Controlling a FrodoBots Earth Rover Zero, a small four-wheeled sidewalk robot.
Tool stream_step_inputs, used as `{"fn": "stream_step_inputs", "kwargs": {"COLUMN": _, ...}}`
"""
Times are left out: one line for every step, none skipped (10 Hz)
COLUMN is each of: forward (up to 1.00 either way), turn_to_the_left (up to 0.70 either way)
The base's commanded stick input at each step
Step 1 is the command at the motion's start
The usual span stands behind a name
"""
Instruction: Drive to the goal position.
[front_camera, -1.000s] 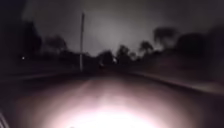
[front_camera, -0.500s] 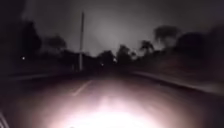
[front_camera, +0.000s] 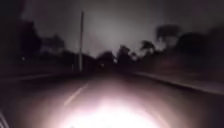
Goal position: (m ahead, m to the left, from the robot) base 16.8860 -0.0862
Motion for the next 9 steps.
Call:
{"fn": "stream_step_inputs", "kwargs": {"forward": 0.70, "turn_to_the_left": 0.00}}
{"fn": "stream_step_inputs", "kwargs": {"forward": 0.70, "turn_to_the_left": 0.00}}
{"fn": "stream_step_inputs", "kwargs": {"forward": 0.70, "turn_to_the_left": 0.00}}
{"fn": "stream_step_inputs", "kwargs": {"forward": 0.70, "turn_to_the_left": 0.00}}
{"fn": "stream_step_inputs", "kwargs": {"forward": 0.70, "turn_to_the_left": 0.00}}
{"fn": "stream_step_inputs", "kwargs": {"forward": 0.70, "turn_to_the_left": 0.00}}
{"fn": "stream_step_inputs", "kwargs": {"forward": 0.70, "turn_to_the_left": 0.00}}
{"fn": "stream_step_inputs", "kwargs": {"forward": 0.70, "turn_to_the_left": 0.00}}
{"fn": "stream_step_inputs", "kwargs": {"forward": 0.70, "turn_to_the_left": 0.00}}
